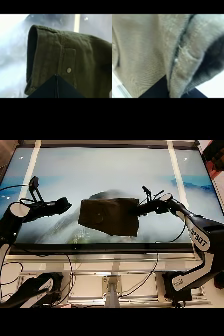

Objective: Fold the clothes and pants, and hang the long-sleeved shirts on hangers.

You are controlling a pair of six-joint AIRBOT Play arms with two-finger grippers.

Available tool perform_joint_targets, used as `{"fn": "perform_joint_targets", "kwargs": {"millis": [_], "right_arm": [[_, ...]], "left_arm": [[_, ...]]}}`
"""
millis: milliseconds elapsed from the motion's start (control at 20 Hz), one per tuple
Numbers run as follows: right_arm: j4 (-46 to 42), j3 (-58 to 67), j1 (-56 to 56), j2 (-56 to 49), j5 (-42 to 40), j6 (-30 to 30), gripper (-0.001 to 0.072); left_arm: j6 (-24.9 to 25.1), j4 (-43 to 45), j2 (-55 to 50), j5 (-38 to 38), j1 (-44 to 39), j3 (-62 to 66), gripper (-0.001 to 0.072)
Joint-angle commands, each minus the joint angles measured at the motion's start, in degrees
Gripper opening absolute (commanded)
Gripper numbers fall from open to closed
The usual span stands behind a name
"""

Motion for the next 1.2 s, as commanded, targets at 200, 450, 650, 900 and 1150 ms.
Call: {"fn": "perform_joint_targets", "kwargs": {"millis": [200, 450, 650, 900, 1150], "right_arm": [[-17.5, 9.0, -5.9, 11.4, 0.3, 8.3, 0.0018], [-36.4, 12.5, -18.5, 24.3, -0.1, 18.9, 0.0018], [-46.1, 15.2, -31.5, 32.0, 1.0, 26.5, 0.0018], [-55.6, 21.2, -49.3, 35.3, 11.1, 32.3, 0.0018], [-62.0, 24.1, -68.9, 35.1, 23.0, 33.3, 0.0018]], "left_arm": [[0.0, 0.0, 0.0, 0.0, 0.1, 0.0, 0.0035], [0.0, 0.0, 0.0, 0.0, 0.1, 0.0, 0.0035], [0.0, 0.0, 0.0, 0.0, 0.1, 0.0, 0.0035], [0.0, 0.0, 0.0, 0.0, 0.1, 0.0, 0.0035], [0.0, 0.0, 0.0, 0.0, 0.1, 0.0, 0.0035]]}}
